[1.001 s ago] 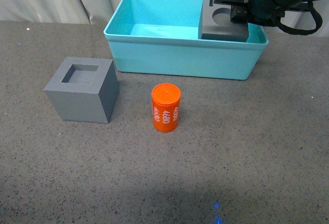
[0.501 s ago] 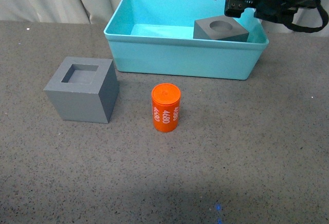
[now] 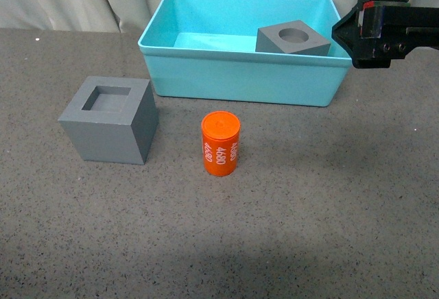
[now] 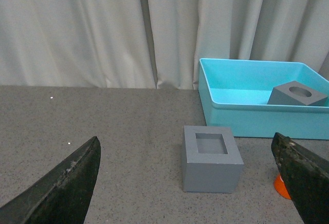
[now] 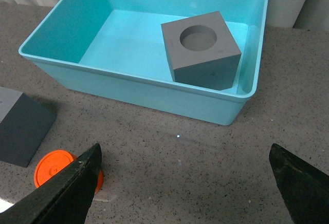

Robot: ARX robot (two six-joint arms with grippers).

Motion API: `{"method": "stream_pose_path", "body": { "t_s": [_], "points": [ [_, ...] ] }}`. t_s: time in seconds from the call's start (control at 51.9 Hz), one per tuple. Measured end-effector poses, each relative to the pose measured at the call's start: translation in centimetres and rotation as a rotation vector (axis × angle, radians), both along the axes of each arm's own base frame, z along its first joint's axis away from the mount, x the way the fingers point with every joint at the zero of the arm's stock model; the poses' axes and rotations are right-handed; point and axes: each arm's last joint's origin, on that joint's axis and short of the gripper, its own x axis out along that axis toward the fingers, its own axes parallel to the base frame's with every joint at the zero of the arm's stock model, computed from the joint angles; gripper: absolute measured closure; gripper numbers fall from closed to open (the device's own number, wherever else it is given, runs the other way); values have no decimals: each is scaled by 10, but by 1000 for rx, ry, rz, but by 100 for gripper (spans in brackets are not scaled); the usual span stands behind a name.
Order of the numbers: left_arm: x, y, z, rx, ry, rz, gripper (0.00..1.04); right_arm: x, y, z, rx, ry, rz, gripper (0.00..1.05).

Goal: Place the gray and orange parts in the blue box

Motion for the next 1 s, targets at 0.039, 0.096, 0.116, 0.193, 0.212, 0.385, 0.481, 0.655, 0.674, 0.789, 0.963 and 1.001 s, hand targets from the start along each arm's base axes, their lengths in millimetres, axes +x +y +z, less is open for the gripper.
{"method": "stream_pose_path", "body": {
  "t_s": [0.039, 0.096, 0.116, 0.193, 0.212, 0.385, 0.481, 0.655, 0.674, 0.789, 0.963, 1.001],
  "points": [
    [0, 0, 0, 0, 0, 0, 7, -1, 0, 0, -4, -2, -2, 10],
    [1, 0, -2, -46, 133, 106, 7, -1, 0, 1, -6, -6, -1, 10],
    [3, 0, -1, -68, 196, 152, 7, -1, 0, 1, -6, -6, -1, 10],
    [24, -2, 6, -113, 320, 242, 7, -1, 0, 2, -5, -11, -1, 10],
    [27, -2, 7, -116, 322, 243, 7, -1, 0, 2, -5, -12, 0, 10],
    [82, -4, 22, -190, 341, 166, 7, -1, 0, 2, -6, -13, 4, 10],
    [116, -6, 20, -212, 399, 105, 7, -1, 0, 2, -7, -13, 1, 10],
    [164, -9, 10, -218, 483, 20, 7, -1, 0, 2, -6, -13, 3, 10],
    [170, -9, 8, -218, 491, 22, 7, -1, 0, 2, -6, -13, 3, 10],
    [195, -6, 0, -205, 546, 29, 7, -1, 0, 2, -6, -13, 3, 10],
    [213, -7, -14, -227, 635, -39, 7, -1, 0, 2, -7, -13, 1, 10],
    [215, -7, -16, -223, 644, -55, 7, -1, 0, 2, -7, -13, 1, 10]
  ]
}}
